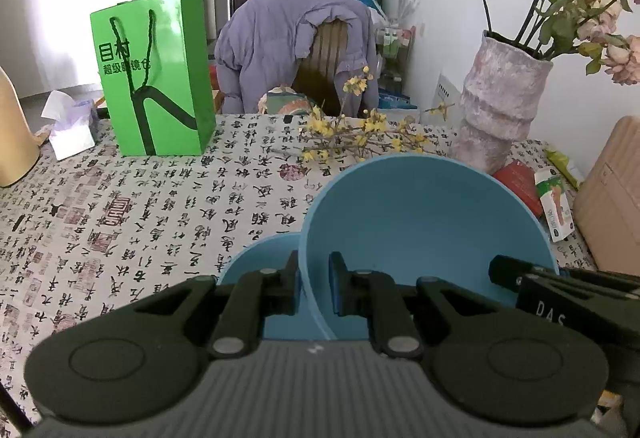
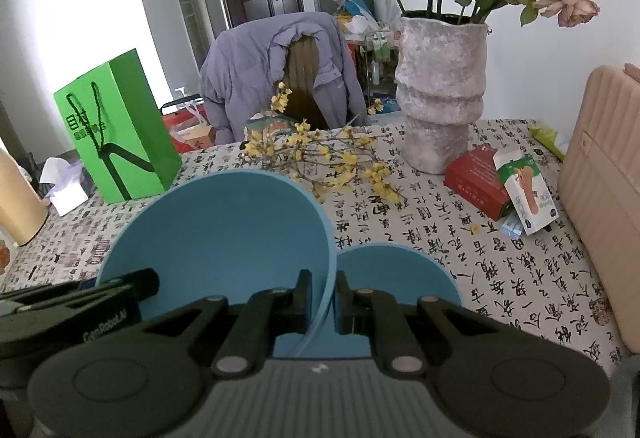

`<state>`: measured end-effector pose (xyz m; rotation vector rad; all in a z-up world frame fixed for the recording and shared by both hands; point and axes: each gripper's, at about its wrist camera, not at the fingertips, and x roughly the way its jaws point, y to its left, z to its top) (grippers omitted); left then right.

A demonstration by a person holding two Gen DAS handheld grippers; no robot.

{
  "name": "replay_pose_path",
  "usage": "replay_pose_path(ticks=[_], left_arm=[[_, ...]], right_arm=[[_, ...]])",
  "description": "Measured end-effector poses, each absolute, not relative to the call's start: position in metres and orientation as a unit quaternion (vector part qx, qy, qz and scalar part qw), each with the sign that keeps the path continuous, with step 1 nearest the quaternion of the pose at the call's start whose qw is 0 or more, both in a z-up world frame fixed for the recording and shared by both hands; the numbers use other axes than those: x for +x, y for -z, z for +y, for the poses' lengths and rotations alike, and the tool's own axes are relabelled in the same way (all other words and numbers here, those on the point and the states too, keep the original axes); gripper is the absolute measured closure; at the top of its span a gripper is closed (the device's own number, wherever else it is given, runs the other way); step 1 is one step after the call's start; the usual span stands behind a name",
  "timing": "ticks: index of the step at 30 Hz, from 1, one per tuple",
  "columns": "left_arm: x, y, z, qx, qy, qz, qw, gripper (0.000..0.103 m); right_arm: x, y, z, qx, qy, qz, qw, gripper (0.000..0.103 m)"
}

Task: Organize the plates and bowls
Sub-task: 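Lift the held blue bowl off the other two bowls with both grippers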

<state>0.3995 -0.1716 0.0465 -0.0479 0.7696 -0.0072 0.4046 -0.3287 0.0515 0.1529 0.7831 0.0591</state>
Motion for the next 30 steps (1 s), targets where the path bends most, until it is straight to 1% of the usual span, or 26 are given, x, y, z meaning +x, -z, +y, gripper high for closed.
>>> replay_pose_path(ticks=[30], left_arm=[[0.361, -0.068, -0.147, -0.031, -0.003, 0.347, 0.937, 0.089]], right_arm=[[0.372, -0.074, -0.303, 0.068, -0.04, 0.357, 0.931, 0.093]])
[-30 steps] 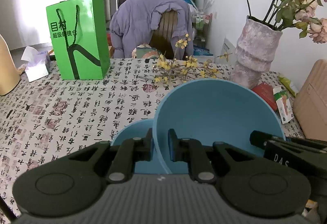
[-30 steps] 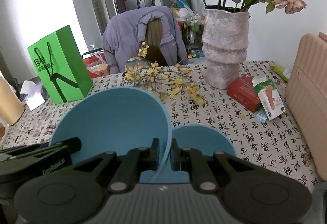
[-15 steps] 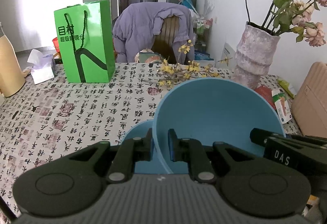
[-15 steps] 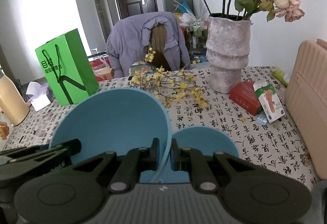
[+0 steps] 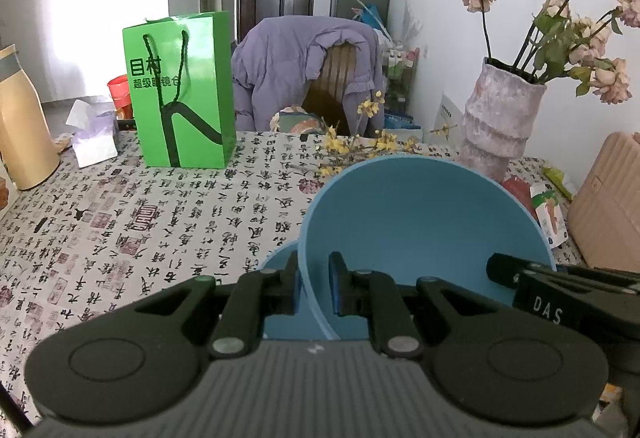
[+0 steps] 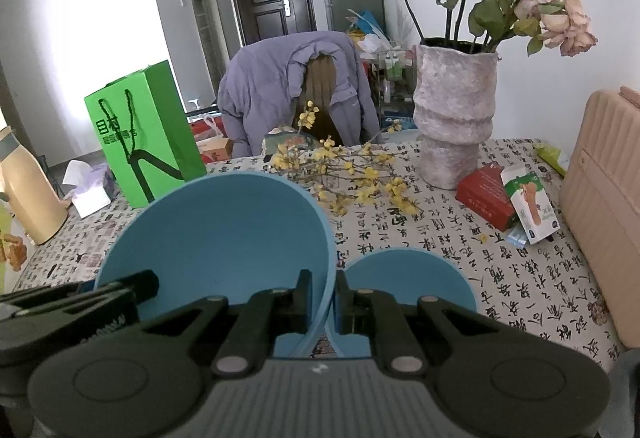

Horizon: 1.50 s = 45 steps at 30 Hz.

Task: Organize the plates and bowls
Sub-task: 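Lift the held blue bowl off the other two bowls with both grippers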

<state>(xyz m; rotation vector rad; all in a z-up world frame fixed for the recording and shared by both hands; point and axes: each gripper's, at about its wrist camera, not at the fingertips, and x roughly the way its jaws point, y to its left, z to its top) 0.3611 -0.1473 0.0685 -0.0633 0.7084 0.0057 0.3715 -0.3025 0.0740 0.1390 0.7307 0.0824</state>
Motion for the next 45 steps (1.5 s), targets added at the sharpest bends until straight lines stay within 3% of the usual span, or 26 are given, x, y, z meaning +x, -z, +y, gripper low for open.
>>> replay_pose_path(ticks=[45], left_arm=[[0.307, -0.093, -0.077, -0.059, -0.037, 0.309, 0.948, 0.089]], right_arm=[[0.337, -0.092, -0.232, 0.048, -0.084, 0.339, 0.936, 0.093]])
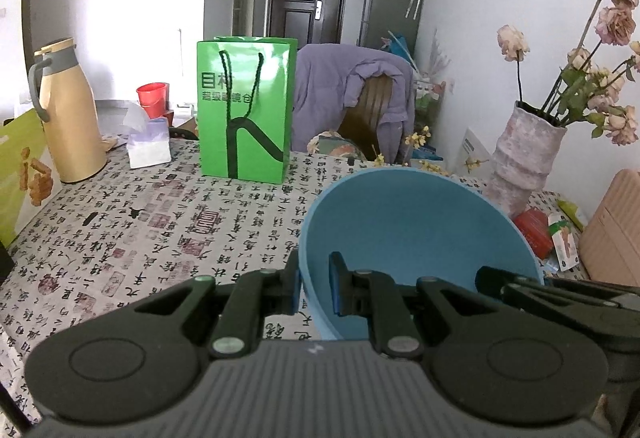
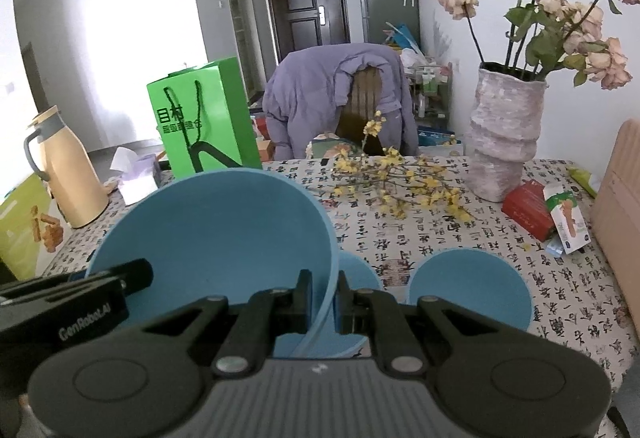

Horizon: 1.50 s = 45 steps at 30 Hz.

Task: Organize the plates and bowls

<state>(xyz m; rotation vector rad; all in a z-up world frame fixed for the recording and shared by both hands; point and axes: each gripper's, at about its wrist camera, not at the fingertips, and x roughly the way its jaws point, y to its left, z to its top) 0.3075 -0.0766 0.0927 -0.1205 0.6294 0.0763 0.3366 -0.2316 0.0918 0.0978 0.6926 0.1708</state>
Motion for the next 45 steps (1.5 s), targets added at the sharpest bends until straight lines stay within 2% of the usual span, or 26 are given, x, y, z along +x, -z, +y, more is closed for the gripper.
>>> replay_pose_path(ticks=[45], left_arm=[[0.259, -0.096, -0.005, -0.086, -0.081, 0.286, 0.951, 0.089]], right_arm=[[0.307, -0.091, -0.159, 0.033, -0.138, 0.338, 0.93, 0.093]])
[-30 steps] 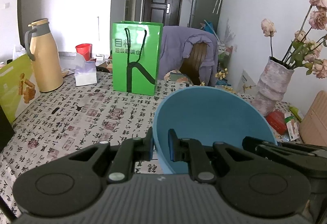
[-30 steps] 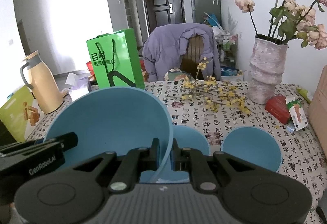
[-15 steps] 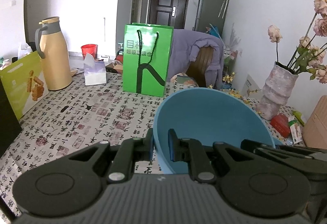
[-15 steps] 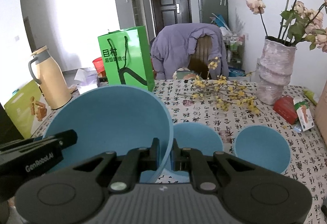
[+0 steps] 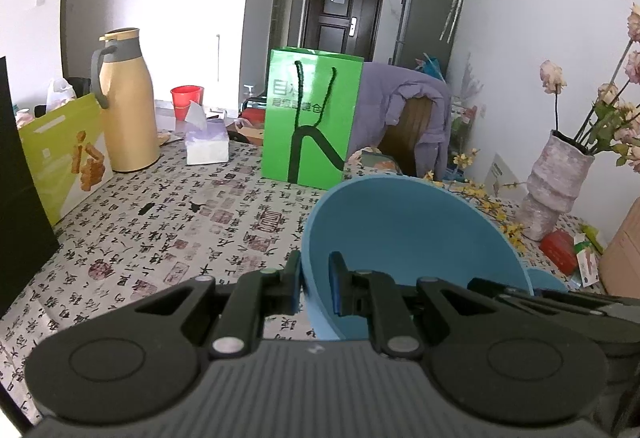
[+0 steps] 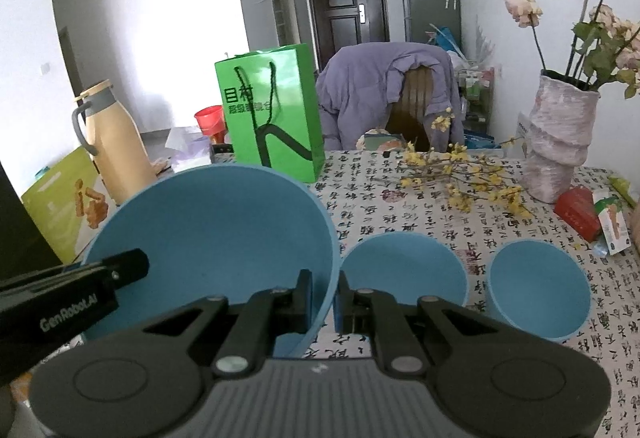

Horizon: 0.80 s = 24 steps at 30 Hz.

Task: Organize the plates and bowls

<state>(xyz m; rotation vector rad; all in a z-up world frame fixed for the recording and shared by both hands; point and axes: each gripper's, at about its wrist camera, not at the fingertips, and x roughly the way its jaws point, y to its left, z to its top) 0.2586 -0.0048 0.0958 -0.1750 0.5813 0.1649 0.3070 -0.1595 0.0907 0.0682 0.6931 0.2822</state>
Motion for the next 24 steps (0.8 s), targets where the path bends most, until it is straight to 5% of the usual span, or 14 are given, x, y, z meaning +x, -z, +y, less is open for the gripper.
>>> replay_pose_path(ticks=[24], left_arm=[[0.235, -0.094, 0.032, -0.099, -0.105, 0.277, 0.95, 0.089]], right_arm=[[0.293, -0.082, -0.122, 0.034, -0.175, 0.341, 0.923, 0.092]])
